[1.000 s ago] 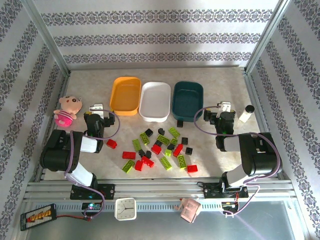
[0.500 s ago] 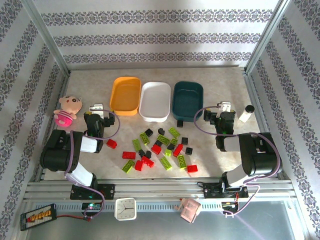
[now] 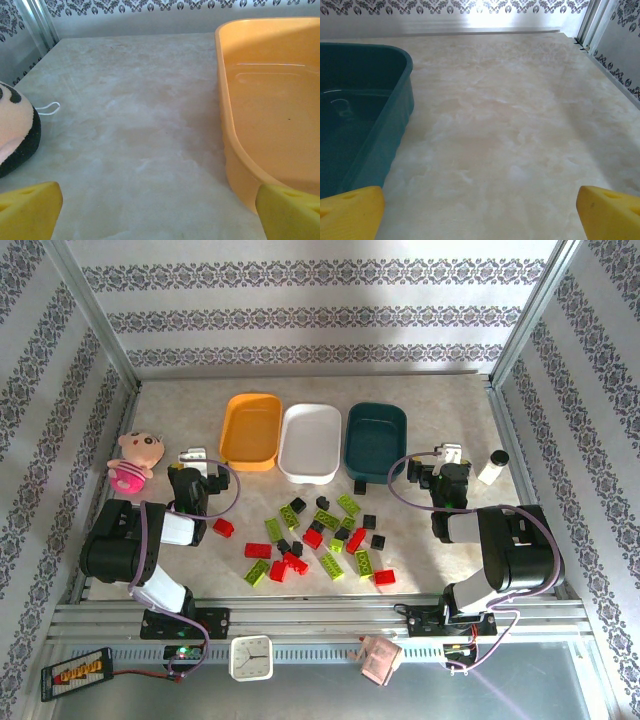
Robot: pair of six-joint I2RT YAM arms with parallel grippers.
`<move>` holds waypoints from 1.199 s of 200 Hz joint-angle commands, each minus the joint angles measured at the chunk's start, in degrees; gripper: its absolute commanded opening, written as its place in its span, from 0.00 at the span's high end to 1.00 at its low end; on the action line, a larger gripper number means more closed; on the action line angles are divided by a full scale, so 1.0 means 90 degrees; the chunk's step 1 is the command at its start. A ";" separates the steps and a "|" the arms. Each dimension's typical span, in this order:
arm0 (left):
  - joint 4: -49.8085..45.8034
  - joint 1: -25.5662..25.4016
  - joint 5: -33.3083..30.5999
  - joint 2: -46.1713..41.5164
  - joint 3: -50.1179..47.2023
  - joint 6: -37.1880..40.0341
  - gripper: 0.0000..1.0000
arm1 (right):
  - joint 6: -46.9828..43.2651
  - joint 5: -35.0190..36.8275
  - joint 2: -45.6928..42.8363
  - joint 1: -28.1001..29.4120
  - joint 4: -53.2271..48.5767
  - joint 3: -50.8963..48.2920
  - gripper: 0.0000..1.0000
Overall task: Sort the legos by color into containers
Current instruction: Move the container to the center of the table.
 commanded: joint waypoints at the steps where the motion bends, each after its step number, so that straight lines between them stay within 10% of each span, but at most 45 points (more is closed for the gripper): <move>1: 0.0003 0.0072 0.0091 0.0044 0.0096 -0.0048 0.01 | -0.0009 -0.0081 -0.0020 -0.0033 0.0209 0.0099 0.02; 165: 0.0275 -0.0037 -0.0220 -0.0363 -0.0216 0.0011 0.01 | 0.0105 -0.0083 -0.0568 -0.0112 -0.0724 0.0391 0.02; 211: -0.2036 -0.0046 -0.1025 -0.1597 0.0562 -0.0356 0.01 | 0.0951 0.1848 -0.1540 0.0071 -0.3417 0.1274 0.02; 240: -0.1948 -0.0037 -0.1275 -0.2257 0.0657 -0.2004 0.01 | 0.2090 0.2998 -0.1616 0.0344 -0.4511 0.2009 0.02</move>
